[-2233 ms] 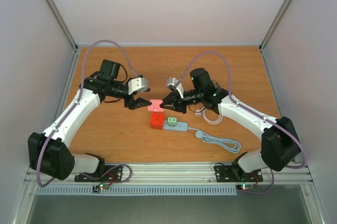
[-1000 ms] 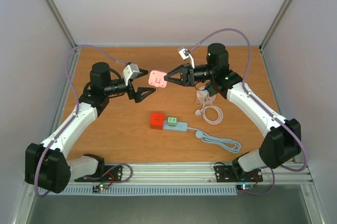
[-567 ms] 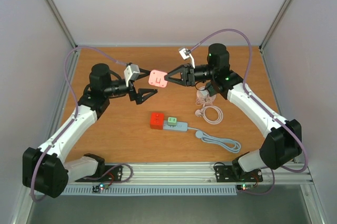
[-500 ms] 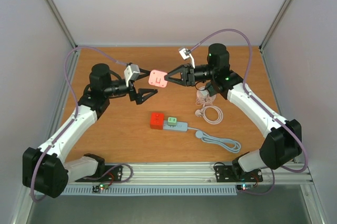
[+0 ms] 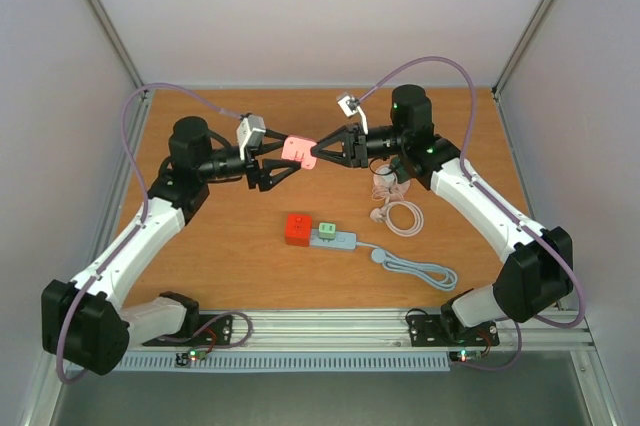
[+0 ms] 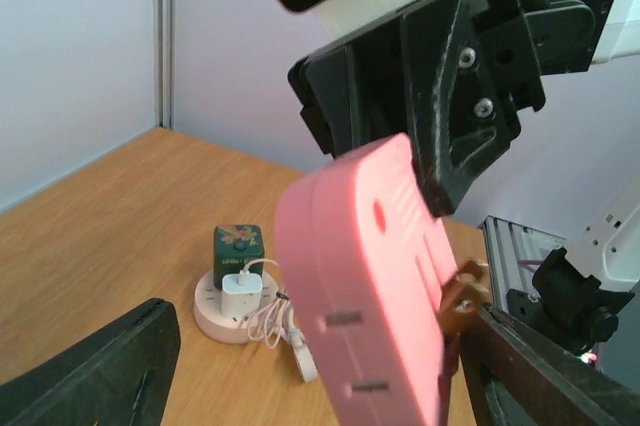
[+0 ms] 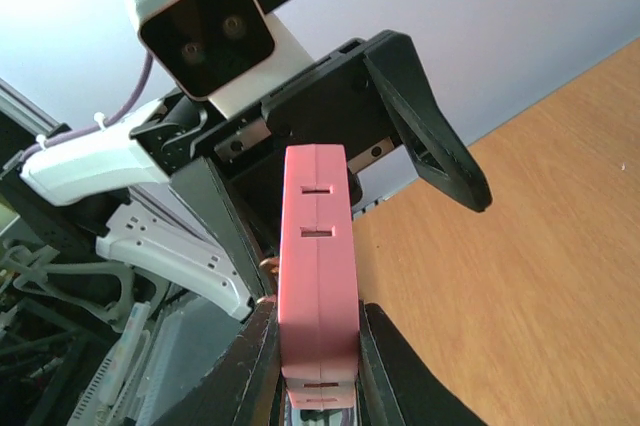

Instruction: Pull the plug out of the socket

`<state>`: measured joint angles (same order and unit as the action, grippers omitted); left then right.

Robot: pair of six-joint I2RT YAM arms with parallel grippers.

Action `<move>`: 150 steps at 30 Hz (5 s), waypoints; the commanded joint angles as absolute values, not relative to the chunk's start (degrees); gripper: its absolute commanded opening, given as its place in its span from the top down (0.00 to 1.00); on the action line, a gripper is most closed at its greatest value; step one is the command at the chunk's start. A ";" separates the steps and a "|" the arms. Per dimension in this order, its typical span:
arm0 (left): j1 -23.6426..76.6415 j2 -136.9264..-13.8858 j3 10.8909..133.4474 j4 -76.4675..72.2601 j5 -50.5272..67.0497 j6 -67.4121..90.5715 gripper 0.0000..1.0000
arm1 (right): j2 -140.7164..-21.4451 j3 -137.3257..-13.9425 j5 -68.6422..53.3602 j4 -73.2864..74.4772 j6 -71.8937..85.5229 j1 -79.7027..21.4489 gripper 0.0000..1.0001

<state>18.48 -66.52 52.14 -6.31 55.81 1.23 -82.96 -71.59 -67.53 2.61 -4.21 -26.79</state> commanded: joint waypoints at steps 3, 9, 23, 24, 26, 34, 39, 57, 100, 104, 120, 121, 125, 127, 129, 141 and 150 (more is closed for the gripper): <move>18.54 -67.57 55.15 -9.06 54.38 3.67 0.26 | -81.39 -71.41 -67.85 6.10 -9.03 -27.77 0.93; 18.54 -68.91 55.50 -8.33 52.74 6.62 0.34 | -81.08 -71.80 -68.09 6.07 -9.74 -27.86 0.93; 18.51 -72.31 62.88 4.55 56.84 5.80 0.39 | -79.98 -71.36 -66.58 10.24 -15.14 -28.21 0.93; 18.54 -72.07 63.19 4.82 58.40 5.11 0.40 | -80.04 -71.41 -66.40 10.28 -15.20 -28.21 0.93; 18.46 -71.35 63.80 5.96 61.03 3.72 0.40 | -80.04 -71.58 -66.20 10.41 -15.43 -28.21 0.94; 17.30 -70.22 65.64 19.72 68.14 -6.41 0.49 | -79.85 -71.90 -66.32 11.43 -17.78 -28.21 0.93; 17.09 -70.40 65.48 19.86 70.66 -5.73 0.59 | -79.83 -71.74 -66.30 12.31 -19.24 -28.29 0.93; 16.86 -72.10 65.99 14.58 72.04 2.67 0.98 | -79.19 -71.10 -65.44 13.73 -20.94 -28.56 0.82; 2.09 -94.39 73.99 19.10 -11.04 -51.82 0.99 | -67.98 -67.97 -22.25 6.90 -22.28 -28.37 0.01; -1.40 -101.94 78.13 15.53 -12.94 -53.78 0.99 | -66.68 -65.92 -19.64 5.20 -19.82 -28.32 0.01; -5.27 -124.74 92.24 3.11 -21.45 -63.65 0.99 | -69.43 -70.05 -23.00 15.92 -24.51 -28.30 0.02; -5.27 -125.73 92.95 2.67 -22.01 -63.97 0.99 | -69.44 -70.09 -22.93 15.91 -24.59 -28.30 0.01; -5.27 -129.19 95.08 2.09 -24.20 -64.93 0.99 | -69.83 -70.84 -22.91 16.69 -25.87 -28.26 0.02; -5.23 -129.69 94.85 2.48 -24.09 -65.07 0.98 | -69.71 -70.93 -22.83 16.82 -26.08 -28.30 0.02; -5.27 -129.86 94.68 3.80 -23.39 -64.89 0.92 | -69.69 -70.76 -23.19 17.27 -26.23 -28.29 0.01; -5.27 -130.36 95.00 11.57 -21.53 -61.55 0.72 | -70.19 -70.03 -26.03 19.29 -27.80 -28.30 0.02; -5.26 -128.67 95.70 17.92 -18.19 -58.31 0.49 | -71.79 -71.73 -28.20 21.70 -29.25 -28.30 0.01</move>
<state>-5.19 -129.62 94.08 14.35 -20.67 -60.25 -70.91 -69.30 -26.41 20.18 -27.66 -28.23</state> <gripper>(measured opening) 0.468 0.985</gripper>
